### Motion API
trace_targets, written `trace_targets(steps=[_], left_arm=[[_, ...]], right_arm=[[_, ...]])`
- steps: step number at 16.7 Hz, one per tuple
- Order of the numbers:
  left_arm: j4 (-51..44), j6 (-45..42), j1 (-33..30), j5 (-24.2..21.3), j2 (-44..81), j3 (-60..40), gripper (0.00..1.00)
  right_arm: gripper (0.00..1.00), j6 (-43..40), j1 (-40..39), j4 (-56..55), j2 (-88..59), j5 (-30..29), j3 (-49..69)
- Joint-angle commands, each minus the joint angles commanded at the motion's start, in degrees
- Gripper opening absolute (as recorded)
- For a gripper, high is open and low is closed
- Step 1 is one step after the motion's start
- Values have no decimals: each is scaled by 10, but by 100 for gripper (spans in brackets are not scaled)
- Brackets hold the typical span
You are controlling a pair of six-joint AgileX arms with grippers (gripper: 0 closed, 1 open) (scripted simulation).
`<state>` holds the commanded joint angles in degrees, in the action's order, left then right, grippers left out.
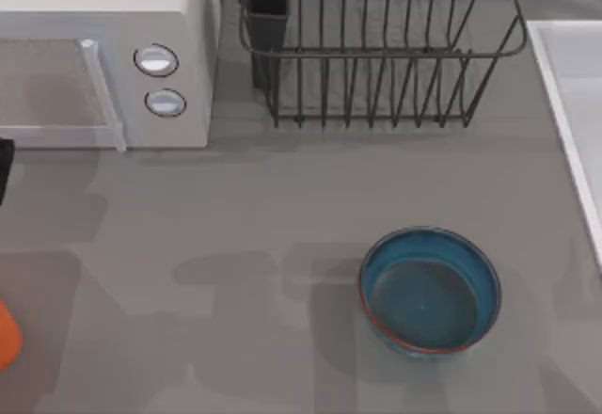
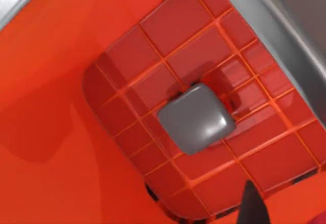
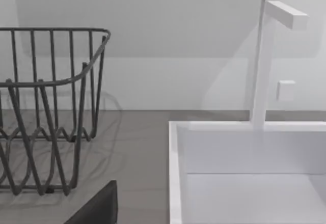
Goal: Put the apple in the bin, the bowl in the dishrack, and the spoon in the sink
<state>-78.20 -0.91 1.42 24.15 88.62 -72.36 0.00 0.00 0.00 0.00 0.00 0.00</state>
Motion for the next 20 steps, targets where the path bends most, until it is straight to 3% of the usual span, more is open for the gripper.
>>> trace_targets(steps=[2, 3, 13, 18, 20], left_arm=[[0, 0, 0, 0, 0, 0, 0], [30, 37, -27, -64, -2, -33, 0], [168, -56, 51, -1, 9, 132, 0], [176, -62, 56, 3, 9, 141, 0], [176, -62, 56, 3, 9, 141, 15]], right_arm=[[100, 0, 0, 0, 0, 0, 0], [100, 0, 0, 0, 0, 0, 0], [100, 0, 0, 0, 0, 0, 0], [100, 0, 0, 0, 0, 0, 0], [100, 0, 0, 0, 0, 0, 0]])
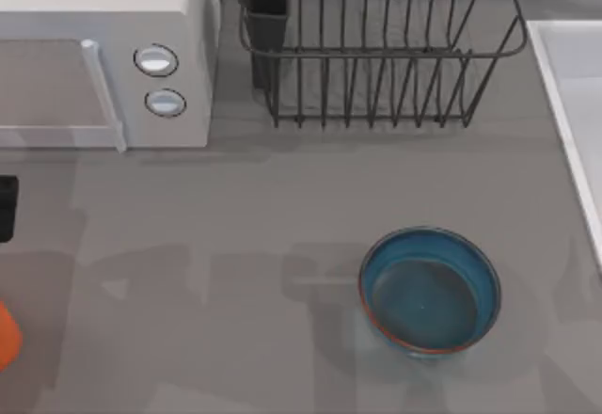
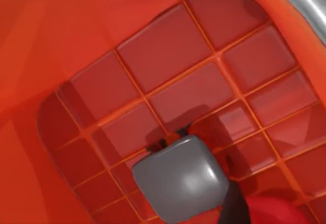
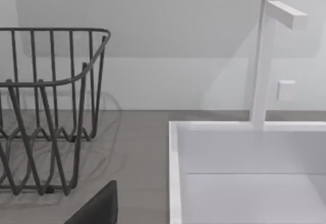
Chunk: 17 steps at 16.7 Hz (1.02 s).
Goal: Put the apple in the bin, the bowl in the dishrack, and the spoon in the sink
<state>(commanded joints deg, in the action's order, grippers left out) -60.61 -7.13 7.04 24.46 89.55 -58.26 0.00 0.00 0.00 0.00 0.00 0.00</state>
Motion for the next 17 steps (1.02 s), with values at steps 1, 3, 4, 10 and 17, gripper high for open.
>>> trace_targets(steps=[1, 3, 4, 10, 17], left_arm=[[0, 0, 0, 0, 0, 0, 23], [0, 0, 0, 0, 0, 0, 38], [0, 0, 0, 0, 0, 0, 45], [0, 0, 0, 0, 0, 0, 90], [0, 0, 0, 0, 0, 0, 100]], right_arm=[[100, 0, 0, 0, 0, 0, 0], [100, 0, 0, 0, 0, 0, 0], [100, 0, 0, 0, 0, 0, 0], [100, 0, 0, 0, 0, 0, 0], [100, 0, 0, 0, 0, 0, 0]])
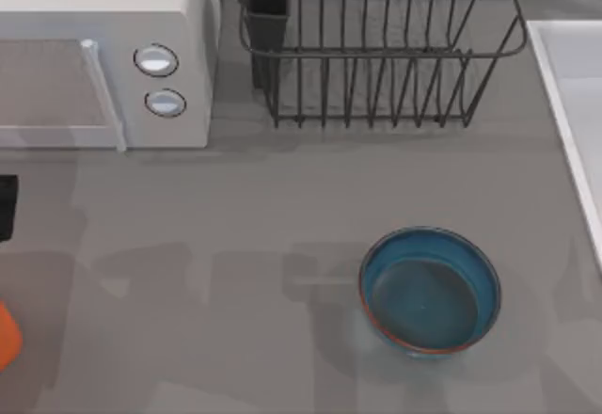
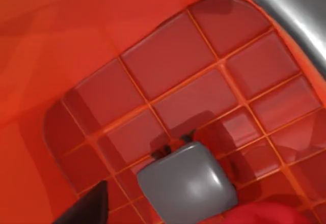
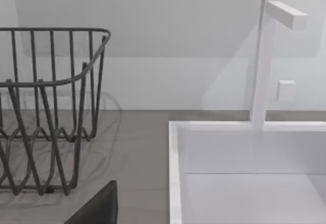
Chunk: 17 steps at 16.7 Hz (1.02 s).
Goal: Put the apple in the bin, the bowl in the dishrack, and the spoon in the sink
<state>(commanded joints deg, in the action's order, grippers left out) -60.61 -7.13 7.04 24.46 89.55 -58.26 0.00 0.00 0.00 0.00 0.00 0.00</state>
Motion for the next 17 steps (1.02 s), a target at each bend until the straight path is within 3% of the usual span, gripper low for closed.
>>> trace_targets(steps=[2, 3, 10, 17], left_arm=[[0, 0, 0, 0, 0, 0, 100], [32, 88, -40, -86, -5, -41, 100], [81, 84, -45, -104, -83, 23, 100], [257, 81, -52, -150, -359, 217, 100]], right_arm=[[100, 0, 0, 0, 0, 0, 0], [100, 0, 0, 0, 0, 0, 0], [100, 0, 0, 0, 0, 0, 0], [100, 0, 0, 0, 0, 0, 0]])
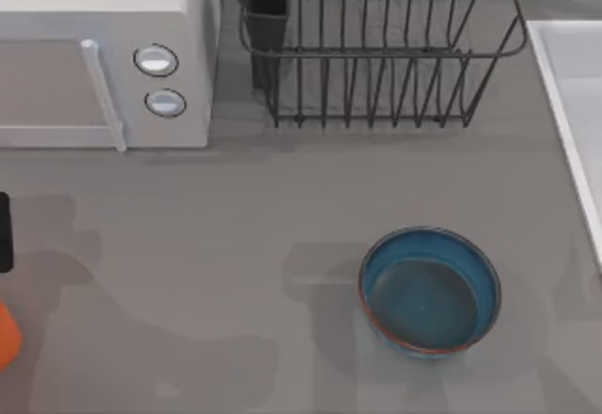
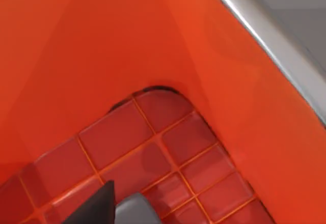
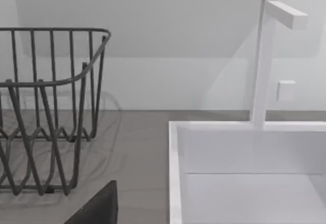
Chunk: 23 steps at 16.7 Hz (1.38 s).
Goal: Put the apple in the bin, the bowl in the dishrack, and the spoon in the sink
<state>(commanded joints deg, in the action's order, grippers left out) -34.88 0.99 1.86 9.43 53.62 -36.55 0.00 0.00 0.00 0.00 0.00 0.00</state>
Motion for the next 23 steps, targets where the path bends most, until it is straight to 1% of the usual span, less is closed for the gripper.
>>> trace_targets(steps=[7, 11, 14, 20, 23], left_arm=[[215, -8, -9, -56, -352, 234, 100], [314, -10, -14, -81, -490, 334, 100], [347, -10, -18, -93, -533, 364, 100], [349, -10, -19, -94, -536, 366, 100], [349, -10, -19, -94, -536, 366, 100]], right_arm=[[100, 0, 0, 0, 0, 0, 0], [100, 0, 0, 0, 0, 0, 0], [100, 0, 0, 0, 0, 0, 0], [100, 0, 0, 0, 0, 0, 0], [100, 13, -14, 33, -37, 0, 37]])
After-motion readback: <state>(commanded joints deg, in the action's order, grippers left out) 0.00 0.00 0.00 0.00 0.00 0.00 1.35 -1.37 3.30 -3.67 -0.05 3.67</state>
